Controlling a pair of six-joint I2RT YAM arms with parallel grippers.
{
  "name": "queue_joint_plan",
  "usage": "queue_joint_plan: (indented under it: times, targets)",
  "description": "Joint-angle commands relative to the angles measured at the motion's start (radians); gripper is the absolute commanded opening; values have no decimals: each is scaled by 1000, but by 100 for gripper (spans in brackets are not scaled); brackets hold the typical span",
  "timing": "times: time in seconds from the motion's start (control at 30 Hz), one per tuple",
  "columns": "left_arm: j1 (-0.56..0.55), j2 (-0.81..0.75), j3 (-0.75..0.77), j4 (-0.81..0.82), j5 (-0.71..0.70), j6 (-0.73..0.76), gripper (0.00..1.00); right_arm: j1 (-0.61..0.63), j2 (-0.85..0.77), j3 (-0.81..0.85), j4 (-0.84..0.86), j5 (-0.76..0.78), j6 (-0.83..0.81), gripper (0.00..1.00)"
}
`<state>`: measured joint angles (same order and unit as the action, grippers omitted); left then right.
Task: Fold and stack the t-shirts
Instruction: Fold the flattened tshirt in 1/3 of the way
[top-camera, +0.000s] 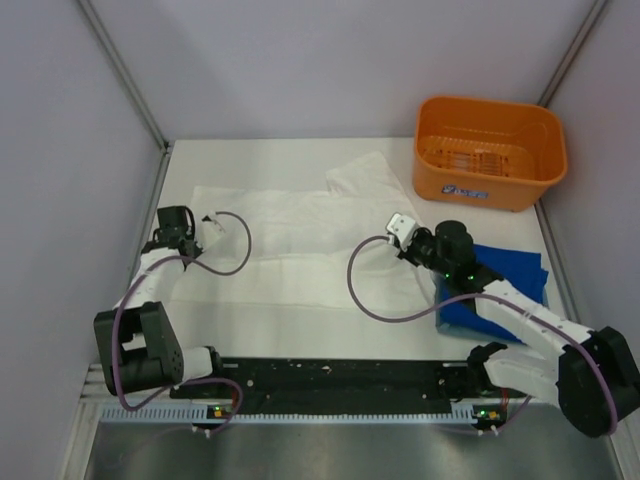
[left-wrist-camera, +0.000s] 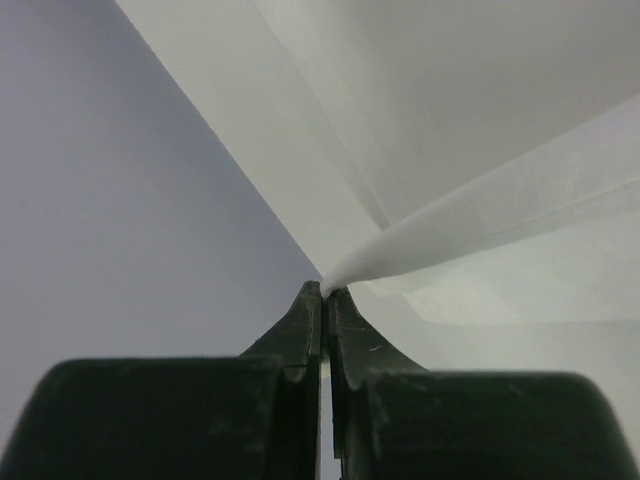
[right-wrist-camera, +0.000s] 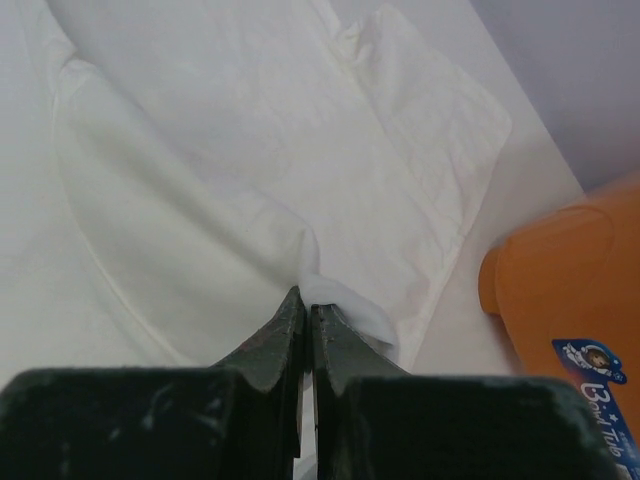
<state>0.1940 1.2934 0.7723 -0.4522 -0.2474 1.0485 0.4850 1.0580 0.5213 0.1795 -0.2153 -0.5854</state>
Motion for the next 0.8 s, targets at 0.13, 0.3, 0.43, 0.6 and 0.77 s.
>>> queue_joint_plan:
  times: [0.13, 0.3, 0.43, 0.6, 0.77]
  targets:
    - [2, 70, 58, 66, 10, -41, 0, -14, 82, 9, 58, -12, -42, 0]
    - [4, 113, 55, 75, -4, -47, 20, -16, 95, 16, 42, -44, -36, 0]
    - [2, 152, 137, 44, -18, -108, 45, -11, 89, 48, -95, -244, -51, 0]
    - [-11, 139, 300, -152, 158, -209, 49, 131, 46, 56, -446, -248, -283, 0]
    - [-83, 115, 294, -166, 174, -232, 50, 369, 127, 71, -695, -43, -422, 4]
